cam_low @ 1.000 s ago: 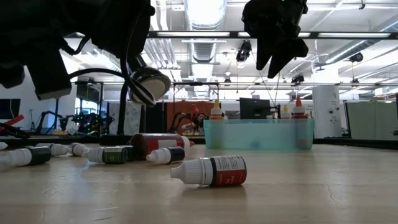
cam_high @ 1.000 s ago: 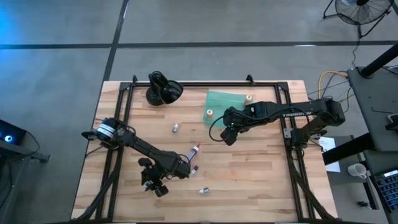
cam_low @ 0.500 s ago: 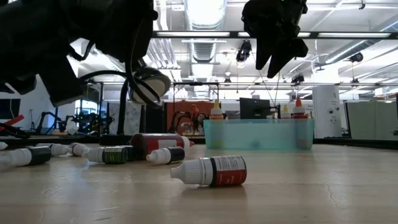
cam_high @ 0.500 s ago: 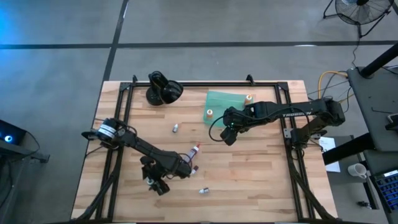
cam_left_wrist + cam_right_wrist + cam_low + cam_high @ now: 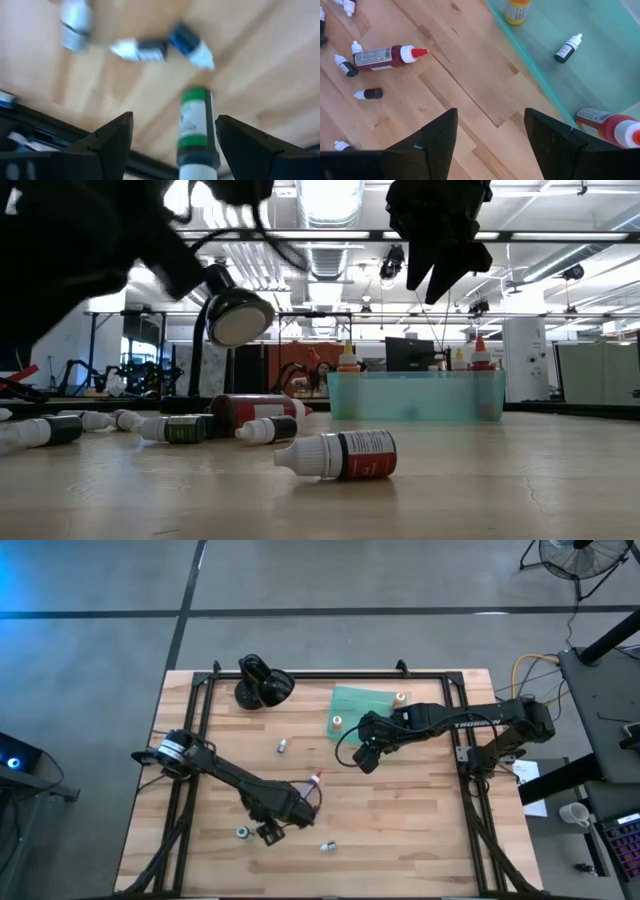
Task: Pick & Place food coloring
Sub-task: Put the black food coloring bottle into the green bin
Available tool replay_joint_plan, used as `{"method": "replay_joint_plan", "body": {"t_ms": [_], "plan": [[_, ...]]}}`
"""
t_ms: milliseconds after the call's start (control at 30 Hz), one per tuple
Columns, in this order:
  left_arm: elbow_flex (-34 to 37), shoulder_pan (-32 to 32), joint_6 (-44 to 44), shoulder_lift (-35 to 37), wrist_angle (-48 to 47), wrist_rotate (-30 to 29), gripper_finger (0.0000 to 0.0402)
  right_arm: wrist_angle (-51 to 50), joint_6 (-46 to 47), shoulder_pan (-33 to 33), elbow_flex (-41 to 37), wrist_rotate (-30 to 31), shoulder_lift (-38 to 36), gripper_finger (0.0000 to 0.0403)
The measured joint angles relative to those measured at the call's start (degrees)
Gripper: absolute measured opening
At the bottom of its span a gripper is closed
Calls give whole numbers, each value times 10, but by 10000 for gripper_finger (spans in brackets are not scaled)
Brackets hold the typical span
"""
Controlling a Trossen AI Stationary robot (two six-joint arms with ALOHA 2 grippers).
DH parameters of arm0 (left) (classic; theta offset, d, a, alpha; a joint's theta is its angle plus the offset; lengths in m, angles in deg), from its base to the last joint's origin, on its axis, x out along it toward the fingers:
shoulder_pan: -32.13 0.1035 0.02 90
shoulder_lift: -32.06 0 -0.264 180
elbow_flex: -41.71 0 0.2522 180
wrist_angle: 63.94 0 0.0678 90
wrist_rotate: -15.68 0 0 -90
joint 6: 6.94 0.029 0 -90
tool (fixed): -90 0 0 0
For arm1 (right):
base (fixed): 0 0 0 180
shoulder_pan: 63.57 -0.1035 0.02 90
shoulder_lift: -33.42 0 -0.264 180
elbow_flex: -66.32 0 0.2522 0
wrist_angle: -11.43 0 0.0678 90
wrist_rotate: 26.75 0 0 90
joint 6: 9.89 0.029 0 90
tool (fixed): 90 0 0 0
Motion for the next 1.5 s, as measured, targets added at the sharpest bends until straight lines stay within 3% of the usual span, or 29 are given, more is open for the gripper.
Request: {"method": "replay_joint_plan", "body": {"t_ms": [500, 767, 1067, 1333, 1500], "plan": [[-142, -1, -93, 6, -57, -283, 255, 3, 0, 0, 0, 0, 0, 224], [-182, -2, -190, 45, -62, -431, 255, 9, 0, 0, 0, 0, 0, 224], [-179, -8, -141, 130, -5, -443, 255, 11, 0, 0, 0, 0, 0, 224], [-179, -15, -7, 204, 135, -442, 255, 13, 0, 0, 0, 0, 0, 224], [-178, -12, 95, 230, 177, -438, 255, 14, 0, 0, 0, 0, 0, 224]]}}
